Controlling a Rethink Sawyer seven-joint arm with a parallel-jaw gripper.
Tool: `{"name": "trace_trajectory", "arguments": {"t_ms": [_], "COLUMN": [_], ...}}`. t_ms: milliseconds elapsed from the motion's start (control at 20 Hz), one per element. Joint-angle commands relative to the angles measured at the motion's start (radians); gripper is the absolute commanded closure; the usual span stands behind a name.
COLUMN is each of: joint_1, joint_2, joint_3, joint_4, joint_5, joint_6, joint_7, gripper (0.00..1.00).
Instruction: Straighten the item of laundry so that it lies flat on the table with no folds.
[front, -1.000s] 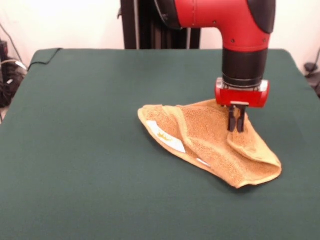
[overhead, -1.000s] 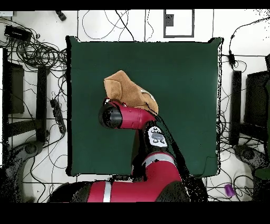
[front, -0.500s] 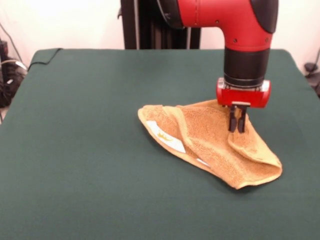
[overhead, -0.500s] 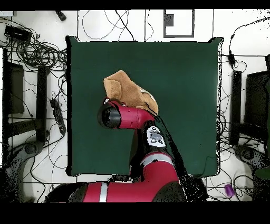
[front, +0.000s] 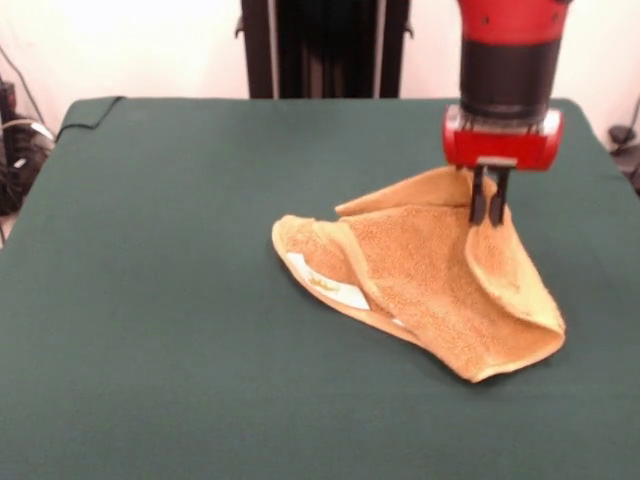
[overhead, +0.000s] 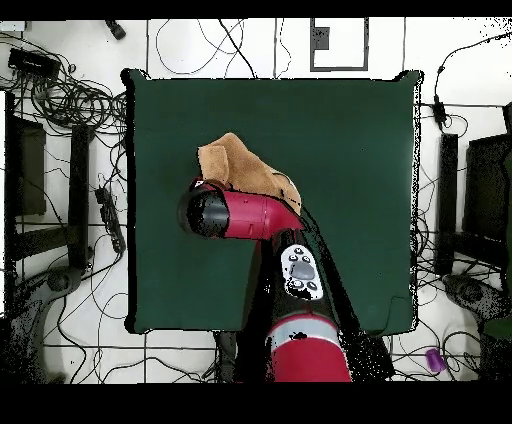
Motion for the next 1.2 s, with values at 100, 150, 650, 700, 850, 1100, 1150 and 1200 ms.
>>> {"name": "trace_trajectory", "arguments": {"t_ms": [100,150,650,700,850,1100,1150,1200], "joint_1": [0.011,0.014,0.045,0.056,0.077,0.170,0.191,0.205], "joint_2": [-0.143,-0.155,-0.098,-0.093,-0.091,-0.088,-0.078,-0.063], "joint_3": [0.055,0.053,0.048,0.033,0.015,-0.086,-0.110,-0.126], "joint_4": [0.029,0.032,-0.010,-0.018,-0.019,-0.072,-0.086,-0.098], "joint_5": [0.093,0.098,0.137,0.134,0.137,0.129,0.129,0.134], "joint_6": [0.211,0.218,0.139,0.138,0.131,0.190,0.200,0.199], "joint_7": [0.176,0.179,0.212,0.218,0.229,0.294,0.309,0.317], "gripper": [1.00,1.00,1.00,1.00,1.00,1.00,1.00,1.00]}}
